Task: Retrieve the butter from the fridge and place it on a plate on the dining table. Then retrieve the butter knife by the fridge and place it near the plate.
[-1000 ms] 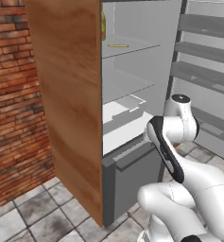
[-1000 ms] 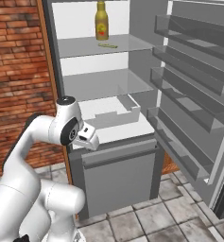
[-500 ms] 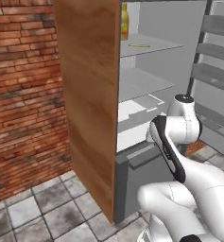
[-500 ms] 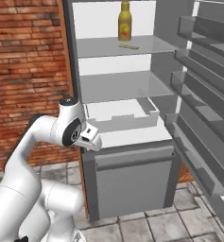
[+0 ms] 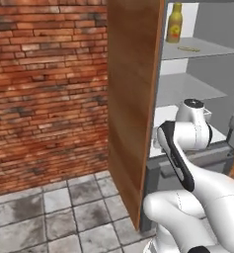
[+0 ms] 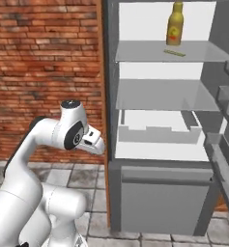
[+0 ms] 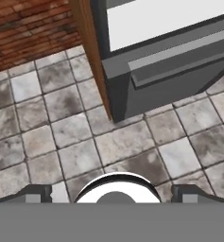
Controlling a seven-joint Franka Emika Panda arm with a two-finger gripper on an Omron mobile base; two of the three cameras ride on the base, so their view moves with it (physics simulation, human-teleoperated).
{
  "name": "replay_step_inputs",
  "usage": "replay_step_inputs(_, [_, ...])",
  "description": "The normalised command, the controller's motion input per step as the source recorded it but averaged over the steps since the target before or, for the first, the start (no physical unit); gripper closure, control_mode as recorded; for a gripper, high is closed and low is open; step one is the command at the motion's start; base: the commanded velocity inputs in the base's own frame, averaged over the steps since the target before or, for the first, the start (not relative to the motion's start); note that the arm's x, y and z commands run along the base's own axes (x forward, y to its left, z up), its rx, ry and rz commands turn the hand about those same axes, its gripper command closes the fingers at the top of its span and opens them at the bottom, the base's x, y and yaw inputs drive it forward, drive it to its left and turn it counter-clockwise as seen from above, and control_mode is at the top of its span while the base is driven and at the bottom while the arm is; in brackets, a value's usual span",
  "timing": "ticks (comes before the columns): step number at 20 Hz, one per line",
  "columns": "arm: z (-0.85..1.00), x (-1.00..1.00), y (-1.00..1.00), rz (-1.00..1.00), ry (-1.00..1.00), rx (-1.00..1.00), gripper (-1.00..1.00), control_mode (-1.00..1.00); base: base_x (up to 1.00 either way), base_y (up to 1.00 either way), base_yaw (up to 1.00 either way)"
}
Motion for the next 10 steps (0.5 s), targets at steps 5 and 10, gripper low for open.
replay_step_inputs(5, [0.00,0.00,0.00,0.00,0.00,0.00,-1.00,1.00,0.40,-0.47,0.41])
replay_step_inputs(10, [0.00,0.00,0.00,0.00,0.00,0.00,-1.00,1.00,0.34,-0.69,0.12])
